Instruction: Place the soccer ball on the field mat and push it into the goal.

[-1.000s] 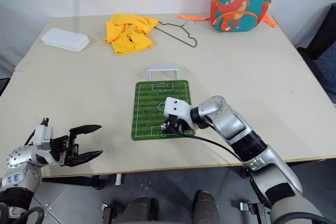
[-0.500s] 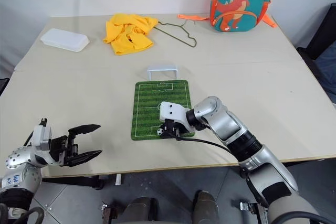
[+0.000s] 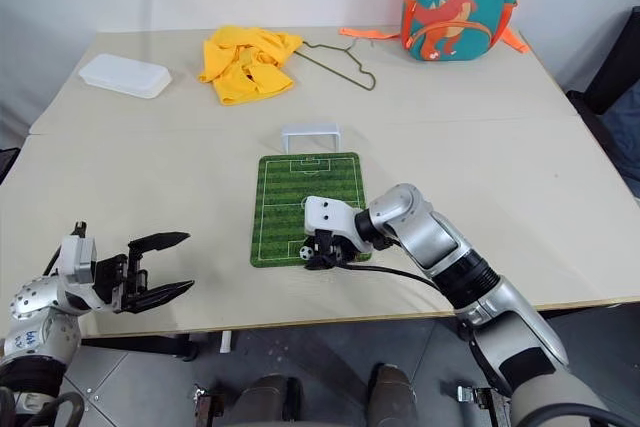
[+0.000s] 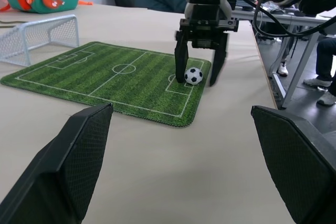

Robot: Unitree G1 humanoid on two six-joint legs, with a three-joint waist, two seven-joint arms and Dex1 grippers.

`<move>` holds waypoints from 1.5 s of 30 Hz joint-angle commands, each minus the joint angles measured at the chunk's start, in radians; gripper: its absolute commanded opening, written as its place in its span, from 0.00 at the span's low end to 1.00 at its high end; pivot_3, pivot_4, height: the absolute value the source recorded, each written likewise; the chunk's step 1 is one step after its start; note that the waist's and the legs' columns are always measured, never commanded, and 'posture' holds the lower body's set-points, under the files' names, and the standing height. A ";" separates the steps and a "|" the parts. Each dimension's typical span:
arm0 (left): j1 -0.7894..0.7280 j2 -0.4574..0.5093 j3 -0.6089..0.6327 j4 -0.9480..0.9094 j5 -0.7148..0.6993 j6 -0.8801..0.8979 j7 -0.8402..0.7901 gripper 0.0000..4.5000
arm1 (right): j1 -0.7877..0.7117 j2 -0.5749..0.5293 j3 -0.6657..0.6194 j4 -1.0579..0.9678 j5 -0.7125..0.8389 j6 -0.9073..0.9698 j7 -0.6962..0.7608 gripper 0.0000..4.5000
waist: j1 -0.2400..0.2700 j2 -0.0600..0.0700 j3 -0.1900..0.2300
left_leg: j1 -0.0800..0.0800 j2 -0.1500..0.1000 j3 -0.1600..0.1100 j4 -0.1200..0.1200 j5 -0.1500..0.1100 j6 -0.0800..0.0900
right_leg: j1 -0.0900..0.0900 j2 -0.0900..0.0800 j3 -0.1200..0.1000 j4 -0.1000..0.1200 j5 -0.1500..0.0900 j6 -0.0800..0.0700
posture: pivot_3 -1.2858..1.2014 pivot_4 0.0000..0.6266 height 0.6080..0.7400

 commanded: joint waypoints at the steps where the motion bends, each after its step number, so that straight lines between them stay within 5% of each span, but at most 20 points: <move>1: -0.008 -0.003 0.028 0.003 0.003 -0.012 -0.112 1.00 | 0.009 -0.017 -0.023 -0.026 0.001 0.000 0.000 0.84 | 0.000 0.000 0.000 | 0.000 0.000 0.000 0.000 0.000 0.000 | 0.000 0.000 0.000 0.000 0.000 0.000 | 0.52 0.24 1.00; 3: -0.016 -0.005 0.030 0.008 0.007 -0.010 -0.112 1.00 | 0.006 -0.017 -0.034 -0.025 0.002 0.000 -0.005 0.99 | 0.000 0.000 0.000 | 0.000 0.000 0.000 0.000 0.000 0.000 | 0.000 0.000 0.000 0.000 0.000 0.000 | 0.52 0.24 1.00; 13: -0.019 -0.005 0.034 0.005 0.007 -0.002 -0.112 1.00 | -0.003 -0.010 -0.157 -0.229 0.148 0.145 -0.013 1.00 | 0.000 0.000 0.000 | 0.000 0.001 0.000 0.000 0.000 -0.001 | -0.001 0.001 0.000 0.000 0.000 0.000 | 0.52 0.24 1.00; 18: -0.026 -0.008 0.030 0.005 0.009 0.003 -0.112 1.00 | 0.086 0.002 -0.136 -0.309 0.196 0.156 -0.025 0.75 | 0.002 0.000 0.000 | 0.000 0.002 0.000 0.000 -0.001 -0.001 | 0.000 0.002 0.000 -0.001 0.000 0.000 | 0.52 0.24 1.00; 25: -0.025 0.005 0.025 -0.006 -0.003 0.015 -0.112 1.00 | 0.134 0.077 -0.121 -0.178 0.179 0.060 -0.066 0.21 | 0.001 0.000 0.000 | 0.000 0.002 0.001 0.000 -0.001 -0.001 | -0.001 0.002 0.000 -0.001 0.000 0.000 | 0.52 0.24 1.00; 29: -0.017 0.014 0.032 -0.014 -0.006 0.017 -0.112 1.00 | 0.134 0.093 -0.122 -0.071 0.161 0.000 -0.073 0.02 | 0.000 -0.001 0.000 | 0.000 0.002 0.001 0.000 -0.001 -0.001 | -0.001 0.002 0.000 -0.001 0.000 0.000 | 0.52 0.24 1.00; 45: -0.029 0.009 0.038 0.000 0.000 0.005 -0.112 1.00 | -0.043 0.113 -0.143 0.335 0.026 -0.245 -0.117 0.02 | -0.002 0.000 0.000 | 0.000 0.006 0.002 0.000 -0.002 -0.002 | -0.001 0.006 0.001 -0.002 0.000 0.000 | 0.52 0.24 1.00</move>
